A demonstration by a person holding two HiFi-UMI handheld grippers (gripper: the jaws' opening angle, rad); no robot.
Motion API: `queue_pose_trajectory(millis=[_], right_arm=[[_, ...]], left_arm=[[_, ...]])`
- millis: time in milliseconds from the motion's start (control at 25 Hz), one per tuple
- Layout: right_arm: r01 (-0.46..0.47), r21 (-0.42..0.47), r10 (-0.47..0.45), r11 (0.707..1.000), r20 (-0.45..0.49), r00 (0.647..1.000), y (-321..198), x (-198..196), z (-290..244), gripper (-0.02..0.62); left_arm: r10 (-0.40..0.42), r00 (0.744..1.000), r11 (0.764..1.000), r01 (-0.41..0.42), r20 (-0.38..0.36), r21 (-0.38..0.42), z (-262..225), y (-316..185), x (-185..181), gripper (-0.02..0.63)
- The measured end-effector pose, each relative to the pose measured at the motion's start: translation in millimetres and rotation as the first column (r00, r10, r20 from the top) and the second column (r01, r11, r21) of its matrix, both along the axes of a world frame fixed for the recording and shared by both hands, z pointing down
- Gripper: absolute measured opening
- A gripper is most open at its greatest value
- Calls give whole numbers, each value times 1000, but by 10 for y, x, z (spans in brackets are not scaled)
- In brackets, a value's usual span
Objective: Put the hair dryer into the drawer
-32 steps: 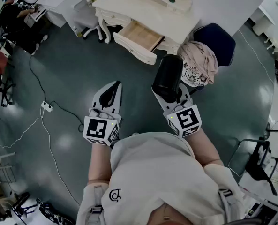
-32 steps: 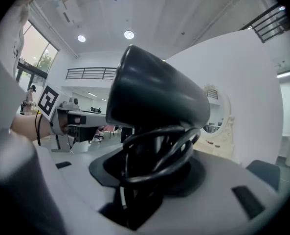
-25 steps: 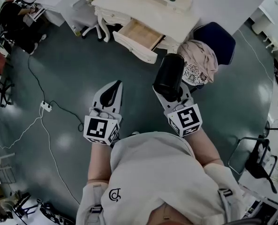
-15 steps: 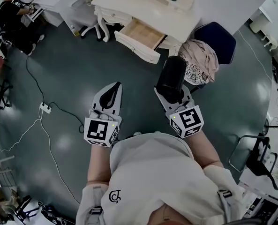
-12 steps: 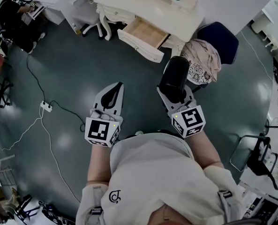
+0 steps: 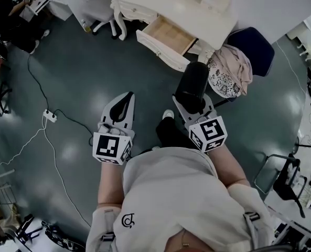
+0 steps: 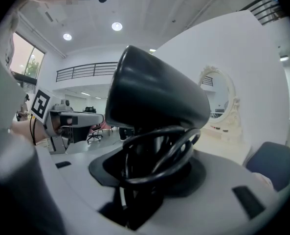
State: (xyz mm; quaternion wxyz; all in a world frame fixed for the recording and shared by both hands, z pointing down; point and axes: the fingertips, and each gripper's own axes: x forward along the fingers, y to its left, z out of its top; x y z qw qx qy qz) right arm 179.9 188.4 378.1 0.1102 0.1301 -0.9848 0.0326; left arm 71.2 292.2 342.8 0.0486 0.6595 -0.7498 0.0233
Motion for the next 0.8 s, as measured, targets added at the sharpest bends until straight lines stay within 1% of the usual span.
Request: queue_pose_trajectory(millis=[120,320,600,720,800], right_arm=[[48,5,-48,999,-1,999,-240,-261,54,199],[83,14,-83,996,13,996,-809,-728,1,199],[102,15,-102,995,18,995,-1789,-1188,-43,201],[90,20,-90,996,9,996,-2150,-1326,-26,201],[77,10,-77,997,8,997,-2322,-1387,-4,201]], left_arm=[[-31,999,1000,31,5,4,-7,-246,-233,14],[-66,997,998,65,48,21,-197,-800,-693,14],[-74,995,997,71,74,37,-303,-1774,-1134,14],[-70,996,997,68,61,38,-296,-2128,-1286,14],[-51,997,998,49,50,28,-264,-2331,-1354,14]])
